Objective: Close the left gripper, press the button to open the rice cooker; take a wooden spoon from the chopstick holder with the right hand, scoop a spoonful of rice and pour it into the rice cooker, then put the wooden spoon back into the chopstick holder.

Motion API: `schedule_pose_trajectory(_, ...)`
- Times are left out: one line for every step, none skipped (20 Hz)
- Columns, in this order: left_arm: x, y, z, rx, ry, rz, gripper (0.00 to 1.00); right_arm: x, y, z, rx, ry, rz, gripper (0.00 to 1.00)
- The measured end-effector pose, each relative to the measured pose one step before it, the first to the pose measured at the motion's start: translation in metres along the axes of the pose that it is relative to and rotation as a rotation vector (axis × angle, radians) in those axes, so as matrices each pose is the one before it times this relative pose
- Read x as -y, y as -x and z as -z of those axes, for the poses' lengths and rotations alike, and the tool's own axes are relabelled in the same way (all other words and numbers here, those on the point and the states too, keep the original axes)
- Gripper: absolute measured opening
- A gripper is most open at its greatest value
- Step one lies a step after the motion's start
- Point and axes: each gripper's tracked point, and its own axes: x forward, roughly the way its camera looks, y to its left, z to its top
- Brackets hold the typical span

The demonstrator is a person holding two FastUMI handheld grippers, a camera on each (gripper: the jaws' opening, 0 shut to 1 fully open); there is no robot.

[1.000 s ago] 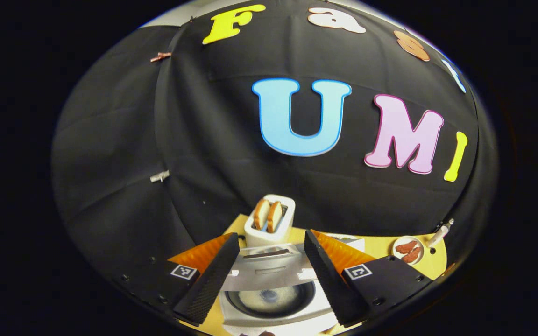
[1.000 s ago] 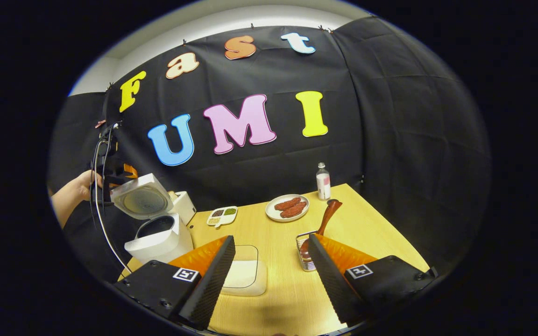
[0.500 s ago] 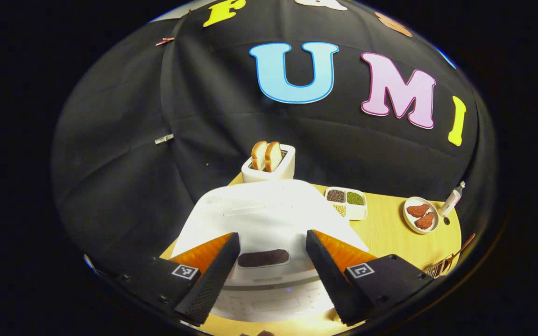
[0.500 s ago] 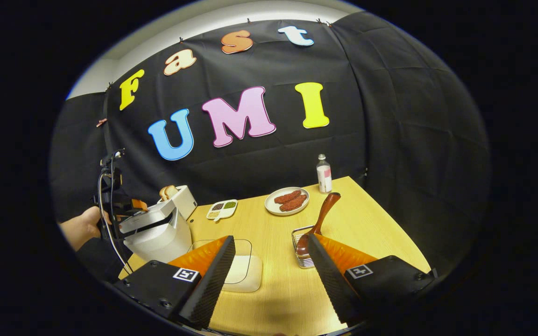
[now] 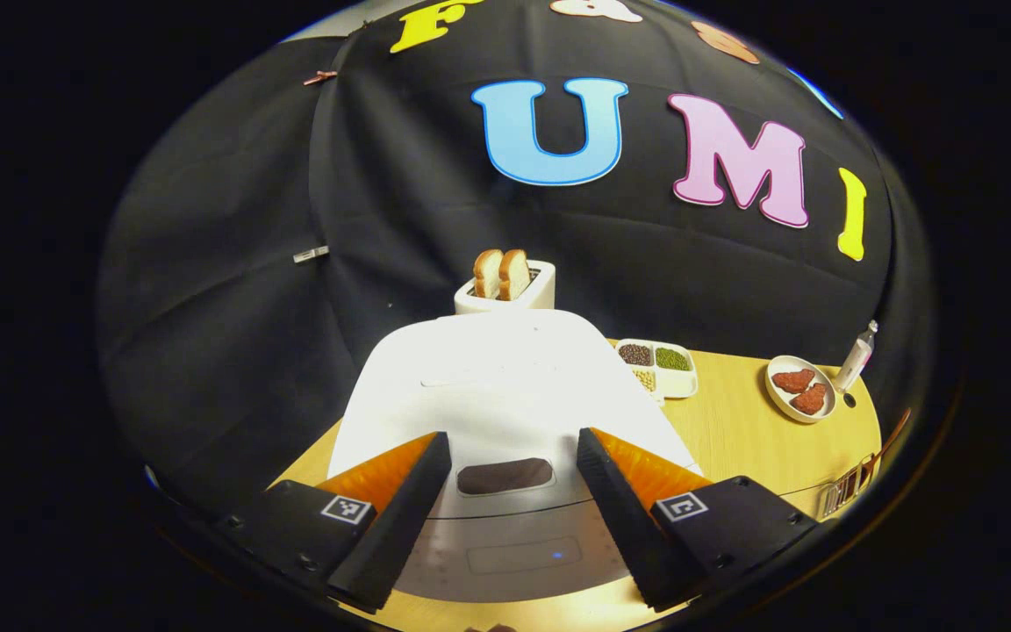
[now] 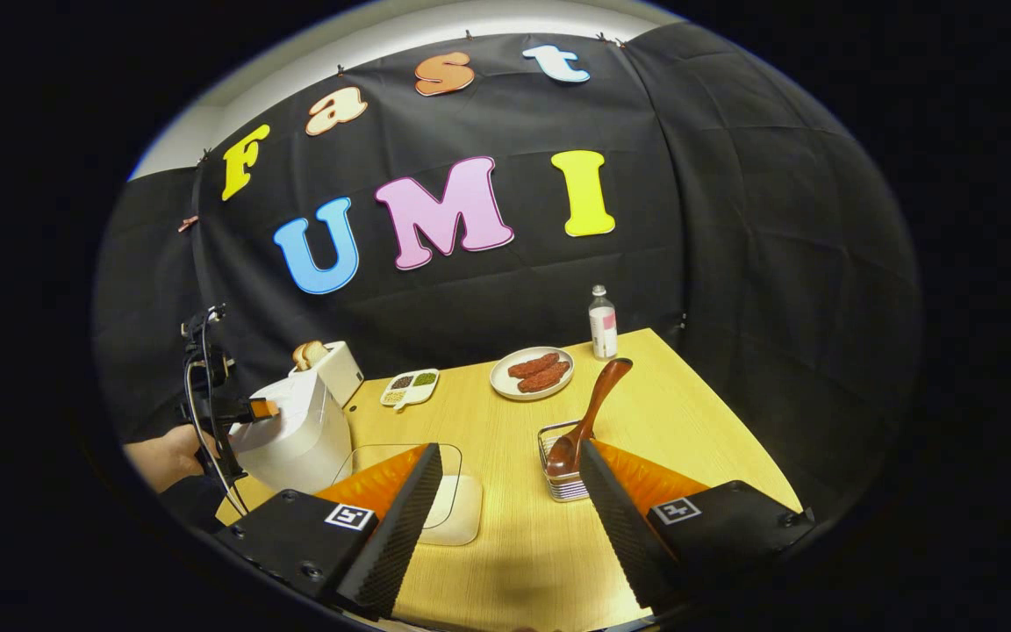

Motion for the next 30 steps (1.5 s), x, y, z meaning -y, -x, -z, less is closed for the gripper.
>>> schedule_pose_trajectory(-0.00020,0.00171,-0.00079,0.01194,-0.00130,0.00508,1.00,-0.00107,-0.00083,0.00103,-0.00473,0.00065,-0.00053,0.99)
schedule_pose_trajectory(-0.00103,-0.00077,0.00097,0.00131,0.00469,0.00522,1.00,-0.00178,-0.00079,0.00163,-0.00309,-0.00027,-0.00254,0.98)
schedule_pose_trajectory(0.00044,-0.00015,-0.00018,0.00707,0.00573,0.00170,1.00,-0.00305,-0.00046,0.00025,-0.00056,-0.00057,-0.00544,0.99)
schedule_pose_trajectory(-0.00046,-0.00185,-0.00071,-0.00225,0.00568,0.00156,1.00,-0.00414,-0.00079,0.00082,-0.00106,0.00063,-0.00751,0.99)
schedule_pose_trajectory(0.00006,0.00095,0.00046,0.00585,-0.00982,0.00085,1.00,-0.00444,-0.00161,0.00093,-0.00174,0.00242,-0.00922,0.99)
schedule_pose_trajectory(0.00025,0.00052,-0.00061,0.01038,-0.00545,-0.00141,1.00,-0.00457,-0.00076,0.00196,-0.00179,0.00512,-0.00917,0.98)
schedule_pose_trajectory(-0.00006,0.00035,-0.00247,0.01161,-0.00428,0.00411,1.00,-0.00337,-0.00090,0.00113,-0.00221,0.00665,-0.00696,0.98)
schedule_pose_trajectory(0.00072,0.00150,-0.00138,0.00359,-0.00791,0.01034,1.00,-0.00340,0.00090,-0.00135,0.00387,0.00653,-0.00699,0.98)
schedule_pose_trajectory(-0.00160,0.00438,-0.00097,0.00239,-0.00307,-0.00222,1.00,-0.00255,-0.00247,-0.00217,0.00601,0.00486,-0.00072,0.99)
schedule_pose_trajectory(-0.00313,0.00575,-0.00667,0.01640,-0.00303,-0.00659,1.00,-0.00184,-0.00214,-0.00222,0.00432,0.00052,-0.00369,0.99)
schedule_pose_trajectory(-0.00326,0.00425,-0.01089,0.03398,-0.01431,-0.00647,0.98,-0.00257,-0.00218,-0.00221,0.00444,-0.00164,-0.00304,0.99)
schedule_pose_trajectory(-0.00177,0.00738,-0.01351,0.04479,-0.01854,-0.00138,0.97,-0.00304,-0.00401,-0.00241,0.00470,-0.00053,-0.00180,0.99)
schedule_pose_trajectory(0.00203,0.01212,-0.01714,0.04689,-0.01742,0.00903,0.98,-0.00194,-0.00261,-0.00581,0.00961,0.00091,-0.00147,0.99)
schedule_pose_trajectory(0.00403,0.01357,-0.01805,0.04810,-0.01546,0.01863,0.98,-0.00236,-0.00223,-0.00769,0.01667,0.00236,-0.00097,0.99)
schedule_pose_trajectory(0.00510,0.01572,-0.01767,0.04836,-0.01125,0.02080,0.98,-0.00239,-0.00205,-0.01070,0.02316,0.00445,-0.00194,0.99)
schedule_pose_trajectory(0.00760,0.01667,-0.01760,0.04488,-0.00735,0.02520,0.97,-0.00146,-0.00234,-0.01022,0.02373,0.00802,-0.00017,0.99)
schedule_pose_trajectory(0.00807,0.01759,-0.01614,0.03822,-0.00286,0.02310,0.97,-0.00061,-0.00166,-0.01108,0.02408,0.01031,0.00003,0.99)
schedule_pose_trajectory(0.00905,0.01817,-0.01280,0.02786,0.00379,0.01713,0.97,0.00059,-0.00060,-0.01149,0.02643,0.01042,0.00168,0.99)
schedule_pose_trajectory(0.00909,0.01822,-0.00790,0.01512,0.01796,0.00547,0.97,0.00134,-0.00111,-0.01180,0.02790,0.00812,0.00337,0.99)
schedule_pose_trajectory(0.01526,0.01810,-0.00370,-0.00072,0.04150,0.02609,0.97,0.00082,-0.00012,-0.01075,0.02628,0.00595,0.00544,0.99)
schedule_pose_trajectory(0.01961,0.01988,-0.00169,-0.00030,0.04357,0.03421,0.97,0.00235,0.00088,-0.01057,0.02248,0.00336,0.01005,0.99)
schedule_pose_trajectory(0.01737,0.01581,-0.00088,0.00225,0.02829,0.02901,0.98,0.00275,0.00291,-0.00821,0.02621,-0.00147,0.01253,0.99)
schedule_pose_trajectory(0.01189,0.01067,0.00089,-0.00584,0.01429,0.02123,0.98,0.00219,0.00364,-0.00632,0.01726,-0.00510,0.01306,0.98)
schedule_pose_trajectory(0.00945,0.00939,0.00280,-0.01307,0.01345,0.01595,0.98,0.00172,0.00553,-0.00304,0.00916,-0.00378,0.01178,0.98)
schedule_pose_trajectory(0.00979,0.00940,0.00248,-0.01881,0.02256,0.01916,1.00,0.00207,0.00543,-0.00181,0.00278,-0.00024,0.00986,0.99)
schedule_pose_trajectory(0.00717,0.00668,0.00011,-0.01074,0.01541,0.02005,0.98,0.00240,0.00595,-0.00100,0.00129,0.00930,0.00894,0.99)
schedule_pose_trajectory(0.00003,0.00475,0.00137,-0.01098,0.00561,0.00006,0.98,0.00437,0.00414,-0.00069,0.00009,0.02027,0.01370,0.98)
schedule_pose_trajectory(-0.00367,0.00440,-0.00164,-0.00363,-0.00449,-0.00280,0.98,0.00622,0.00605,-0.00201,0.00224,0.02291,0.01666,0.98)
schedule_pose_trajectory(-0.00555,0.00377,-0.00366,0.00392,-0.00681,-0.00943,0.98,0.00449,0.00586,-0.00315,0.00568,0.01978,0.01489,0.98)
schedule_pose_trajectory(-0.00702,0.00432,-0.00476,0.00671,-0.00361,-0.01213,0.98,0.00279,0.00400,-0.00227,0.00162,0.00834,0.01480,0.99)
